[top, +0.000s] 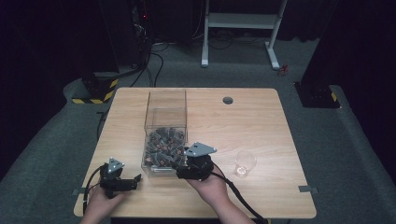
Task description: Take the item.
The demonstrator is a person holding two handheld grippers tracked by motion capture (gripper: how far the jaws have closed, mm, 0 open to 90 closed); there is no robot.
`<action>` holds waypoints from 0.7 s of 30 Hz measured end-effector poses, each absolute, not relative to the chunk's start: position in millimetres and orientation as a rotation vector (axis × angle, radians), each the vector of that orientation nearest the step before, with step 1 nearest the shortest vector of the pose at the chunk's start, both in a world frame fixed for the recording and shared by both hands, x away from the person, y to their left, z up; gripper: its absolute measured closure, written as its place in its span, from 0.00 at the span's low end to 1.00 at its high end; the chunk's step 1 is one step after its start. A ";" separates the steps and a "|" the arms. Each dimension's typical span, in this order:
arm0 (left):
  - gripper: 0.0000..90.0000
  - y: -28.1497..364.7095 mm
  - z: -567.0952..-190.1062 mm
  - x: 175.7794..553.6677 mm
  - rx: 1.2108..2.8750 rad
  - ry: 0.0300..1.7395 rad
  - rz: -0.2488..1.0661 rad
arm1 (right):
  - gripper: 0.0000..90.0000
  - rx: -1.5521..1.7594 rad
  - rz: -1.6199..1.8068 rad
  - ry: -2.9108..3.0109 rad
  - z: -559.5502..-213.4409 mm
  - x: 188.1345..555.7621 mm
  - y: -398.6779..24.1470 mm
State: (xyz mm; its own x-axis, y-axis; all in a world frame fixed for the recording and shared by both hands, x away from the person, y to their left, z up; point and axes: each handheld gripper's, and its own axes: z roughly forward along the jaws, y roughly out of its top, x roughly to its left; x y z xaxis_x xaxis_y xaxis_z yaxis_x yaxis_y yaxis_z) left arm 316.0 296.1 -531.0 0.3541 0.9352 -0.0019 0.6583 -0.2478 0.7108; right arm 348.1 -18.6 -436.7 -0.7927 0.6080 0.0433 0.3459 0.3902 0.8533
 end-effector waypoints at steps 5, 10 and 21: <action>0.01 296.3 -530.9 315.9 1.996 1.381 0.572 | 0.35 0.818 1.359 2.386 -437.4 347.2 -12.9; 0.01 296.6 -530.8 316.0 2.000 1.379 0.573 | 0.41 0.802 1.366 2.384 -438.9 346.2 -7.7; 0.01 296.4 -530.9 315.9 1.998 1.380 0.573 | 0.61 0.794 1.385 2.412 -443.0 348.8 -2.9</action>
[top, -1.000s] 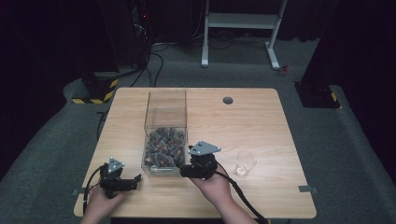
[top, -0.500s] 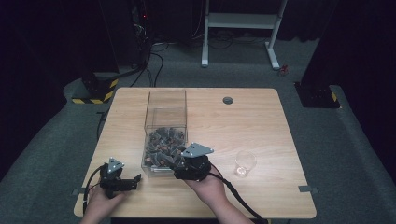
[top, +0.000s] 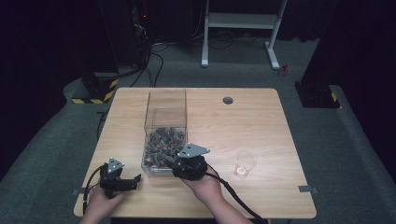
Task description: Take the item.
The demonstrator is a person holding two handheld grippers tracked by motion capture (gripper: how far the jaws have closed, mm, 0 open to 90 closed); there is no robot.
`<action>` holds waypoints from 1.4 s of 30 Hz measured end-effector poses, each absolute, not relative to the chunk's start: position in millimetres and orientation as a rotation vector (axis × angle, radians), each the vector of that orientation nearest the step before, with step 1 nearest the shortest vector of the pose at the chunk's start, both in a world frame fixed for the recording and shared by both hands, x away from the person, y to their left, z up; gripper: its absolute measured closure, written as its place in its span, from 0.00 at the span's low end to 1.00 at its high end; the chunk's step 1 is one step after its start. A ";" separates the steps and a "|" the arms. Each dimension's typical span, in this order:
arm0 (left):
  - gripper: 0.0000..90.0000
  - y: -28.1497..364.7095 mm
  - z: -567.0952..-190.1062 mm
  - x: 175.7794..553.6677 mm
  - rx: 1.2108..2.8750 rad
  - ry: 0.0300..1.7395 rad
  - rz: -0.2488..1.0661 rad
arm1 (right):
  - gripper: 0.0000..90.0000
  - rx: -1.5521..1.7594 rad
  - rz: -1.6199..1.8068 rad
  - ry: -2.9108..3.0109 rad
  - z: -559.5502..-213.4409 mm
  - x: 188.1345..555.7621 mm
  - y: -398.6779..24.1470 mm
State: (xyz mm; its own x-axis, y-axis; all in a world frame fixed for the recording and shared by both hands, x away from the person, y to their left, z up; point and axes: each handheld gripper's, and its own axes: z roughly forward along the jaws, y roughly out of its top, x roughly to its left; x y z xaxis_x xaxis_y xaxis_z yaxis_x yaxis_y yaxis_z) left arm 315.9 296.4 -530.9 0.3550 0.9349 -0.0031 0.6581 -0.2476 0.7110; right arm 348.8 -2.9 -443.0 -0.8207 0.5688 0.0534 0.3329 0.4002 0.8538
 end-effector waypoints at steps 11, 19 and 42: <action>0.01 296.7 -530.8 315.9 1.999 1.380 0.572 | 0.72 0.805 1.402 2.449 -447.8 353.5 0.4; 0.01 296.8 -530.7 315.9 1.999 1.379 0.571 | 0.84 0.802 1.391 2.458 -450.0 353.9 2.3; 0.01 296.9 -530.7 315.9 1.998 1.380 0.570 | 1.00 0.786 1.411 2.441 -447.1 352.3 0.1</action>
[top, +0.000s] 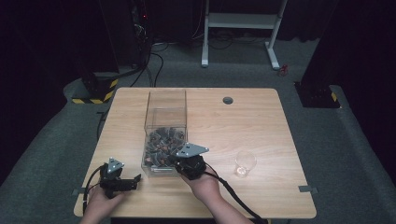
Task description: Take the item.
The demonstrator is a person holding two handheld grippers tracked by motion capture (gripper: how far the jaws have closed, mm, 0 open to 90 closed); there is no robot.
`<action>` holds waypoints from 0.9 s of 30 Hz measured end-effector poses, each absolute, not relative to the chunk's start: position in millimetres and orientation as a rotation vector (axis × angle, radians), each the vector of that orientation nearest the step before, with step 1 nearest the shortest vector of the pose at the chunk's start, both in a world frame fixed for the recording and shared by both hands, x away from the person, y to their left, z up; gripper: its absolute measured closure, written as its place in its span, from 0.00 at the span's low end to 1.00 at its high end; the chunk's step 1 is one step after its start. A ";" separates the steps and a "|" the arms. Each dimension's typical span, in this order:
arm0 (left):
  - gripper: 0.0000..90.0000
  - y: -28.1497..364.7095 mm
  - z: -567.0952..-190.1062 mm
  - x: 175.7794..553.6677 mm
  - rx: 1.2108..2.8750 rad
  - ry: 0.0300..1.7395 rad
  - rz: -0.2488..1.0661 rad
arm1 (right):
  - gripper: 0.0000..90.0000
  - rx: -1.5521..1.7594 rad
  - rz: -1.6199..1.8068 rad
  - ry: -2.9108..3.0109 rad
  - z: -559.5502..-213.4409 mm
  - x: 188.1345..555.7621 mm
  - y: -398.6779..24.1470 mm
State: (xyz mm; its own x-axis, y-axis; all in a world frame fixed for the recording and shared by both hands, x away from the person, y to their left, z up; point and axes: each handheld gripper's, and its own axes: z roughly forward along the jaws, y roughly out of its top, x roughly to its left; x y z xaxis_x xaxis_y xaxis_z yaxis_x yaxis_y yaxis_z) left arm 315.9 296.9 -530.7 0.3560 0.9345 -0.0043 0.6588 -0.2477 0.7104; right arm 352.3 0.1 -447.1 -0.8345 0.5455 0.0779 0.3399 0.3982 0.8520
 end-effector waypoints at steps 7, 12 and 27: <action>0.01 296.8 -530.7 315.9 1.999 1.379 0.571 | 1.00 0.792 1.433 2.416 -443.4 351.7 -2.4; 0.01 296.5 -530.8 315.9 1.998 1.380 0.570 | 1.00 0.795 1.448 2.405 -440.8 351.9 -4.2; 0.01 296.7 -530.8 315.9 2.000 1.379 0.573 | 1.00 0.766 1.484 2.360 -426.8 350.9 -7.5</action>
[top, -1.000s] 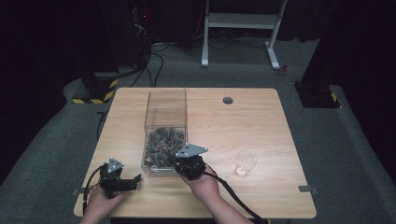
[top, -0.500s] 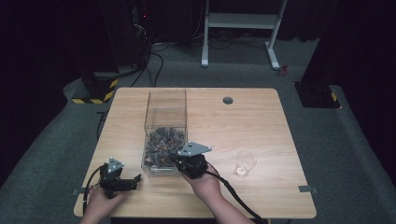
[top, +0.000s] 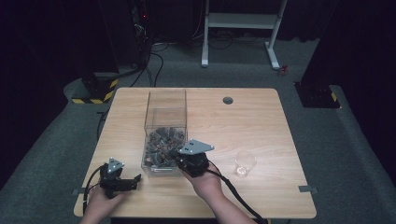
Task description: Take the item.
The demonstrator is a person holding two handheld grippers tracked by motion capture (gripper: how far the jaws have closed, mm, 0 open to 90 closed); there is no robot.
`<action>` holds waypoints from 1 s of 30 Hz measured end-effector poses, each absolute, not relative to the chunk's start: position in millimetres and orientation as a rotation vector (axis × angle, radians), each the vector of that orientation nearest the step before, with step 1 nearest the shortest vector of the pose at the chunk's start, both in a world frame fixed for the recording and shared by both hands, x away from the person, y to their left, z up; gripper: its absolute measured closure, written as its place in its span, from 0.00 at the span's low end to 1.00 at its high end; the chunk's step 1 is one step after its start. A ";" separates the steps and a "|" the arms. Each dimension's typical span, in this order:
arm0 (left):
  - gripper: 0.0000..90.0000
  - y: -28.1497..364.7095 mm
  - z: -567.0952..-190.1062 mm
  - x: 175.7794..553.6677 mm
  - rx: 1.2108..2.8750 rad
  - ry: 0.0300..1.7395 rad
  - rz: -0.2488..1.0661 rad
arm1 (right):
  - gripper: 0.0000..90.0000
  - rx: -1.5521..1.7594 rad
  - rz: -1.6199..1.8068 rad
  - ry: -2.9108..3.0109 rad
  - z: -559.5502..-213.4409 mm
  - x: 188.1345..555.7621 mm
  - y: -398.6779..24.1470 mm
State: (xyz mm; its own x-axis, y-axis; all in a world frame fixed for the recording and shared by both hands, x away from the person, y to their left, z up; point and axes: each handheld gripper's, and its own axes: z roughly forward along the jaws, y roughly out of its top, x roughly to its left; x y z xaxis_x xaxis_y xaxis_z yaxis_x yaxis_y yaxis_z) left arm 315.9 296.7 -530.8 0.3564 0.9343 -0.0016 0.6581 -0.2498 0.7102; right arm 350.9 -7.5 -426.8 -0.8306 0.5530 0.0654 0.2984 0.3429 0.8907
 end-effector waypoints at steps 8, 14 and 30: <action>0.01 296.7 -530.7 315.9 2.000 1.379 0.571 | 1.00 0.759 1.508 2.326 -420.3 350.7 -9.3; 0.01 296.7 -530.8 315.9 2.000 1.379 0.572 | 1.00 0.758 1.517 2.308 -415.0 350.4 -11.7; 0.01 296.2 -531.0 315.9 1.996 1.381 0.572 | 1.00 0.751 1.540 2.261 -403.3 350.7 -20.6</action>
State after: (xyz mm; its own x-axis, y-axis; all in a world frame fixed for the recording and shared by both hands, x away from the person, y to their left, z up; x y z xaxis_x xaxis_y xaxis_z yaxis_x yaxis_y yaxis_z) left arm 315.9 296.2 -531.0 0.3542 0.9351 -0.0041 0.6583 -0.2462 0.7113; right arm 350.7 -20.6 -403.3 -0.8169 0.5752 0.0418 0.2495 0.2872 0.9248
